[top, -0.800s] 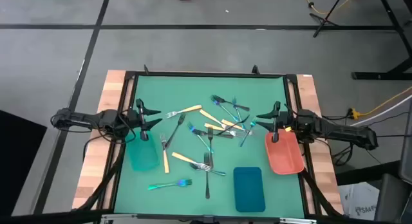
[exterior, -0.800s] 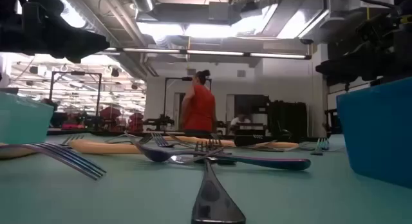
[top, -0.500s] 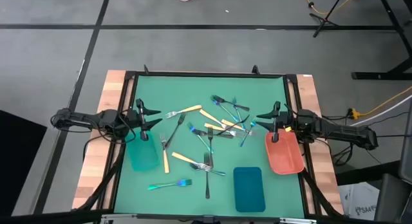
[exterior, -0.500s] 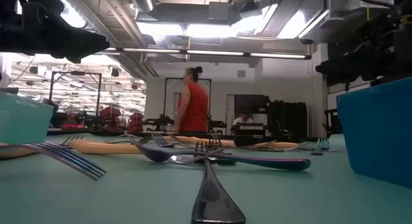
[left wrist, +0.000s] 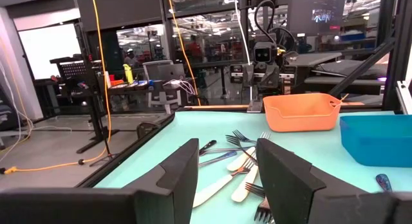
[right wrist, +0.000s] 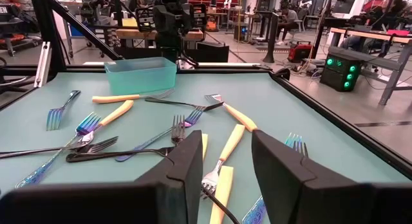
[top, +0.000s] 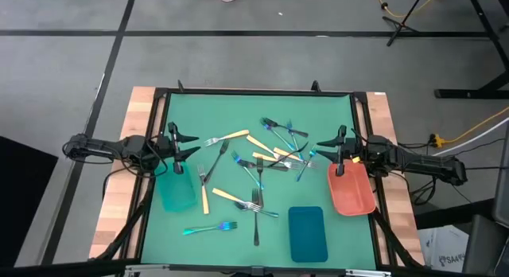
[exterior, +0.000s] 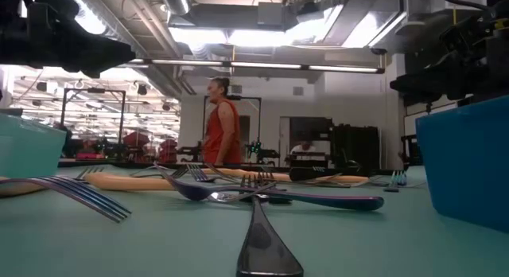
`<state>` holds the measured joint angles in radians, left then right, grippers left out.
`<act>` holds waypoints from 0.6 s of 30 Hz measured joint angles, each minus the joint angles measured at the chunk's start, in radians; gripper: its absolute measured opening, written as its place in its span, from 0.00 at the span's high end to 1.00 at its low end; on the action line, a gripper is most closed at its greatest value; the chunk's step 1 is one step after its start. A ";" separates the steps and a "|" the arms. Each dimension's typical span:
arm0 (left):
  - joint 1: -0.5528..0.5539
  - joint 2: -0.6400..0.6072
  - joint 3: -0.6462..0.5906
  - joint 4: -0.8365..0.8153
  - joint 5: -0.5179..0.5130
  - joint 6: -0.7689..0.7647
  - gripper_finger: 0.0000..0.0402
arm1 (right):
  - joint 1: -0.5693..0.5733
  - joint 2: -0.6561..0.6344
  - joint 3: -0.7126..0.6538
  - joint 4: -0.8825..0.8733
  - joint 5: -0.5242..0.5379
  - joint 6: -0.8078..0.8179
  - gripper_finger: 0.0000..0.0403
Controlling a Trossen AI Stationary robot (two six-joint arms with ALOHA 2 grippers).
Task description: Sort silverware by color (type)
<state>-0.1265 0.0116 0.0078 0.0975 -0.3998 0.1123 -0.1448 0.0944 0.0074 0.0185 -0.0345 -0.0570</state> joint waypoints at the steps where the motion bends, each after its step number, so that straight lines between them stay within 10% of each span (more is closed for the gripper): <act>1: 0.000 0.000 0.000 0.000 0.000 0.000 0.62 | 0.000 0.000 0.000 0.000 0.000 0.000 0.70; 18: -0.001 0.000 0.000 -0.008 0.051 -0.005 0.62 | 0.000 0.000 0.000 0.000 0.000 0.000 0.70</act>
<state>-0.1272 0.0120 0.0078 0.0891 -0.3492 0.1078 -0.1444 0.0940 0.0074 0.0185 -0.0342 -0.0570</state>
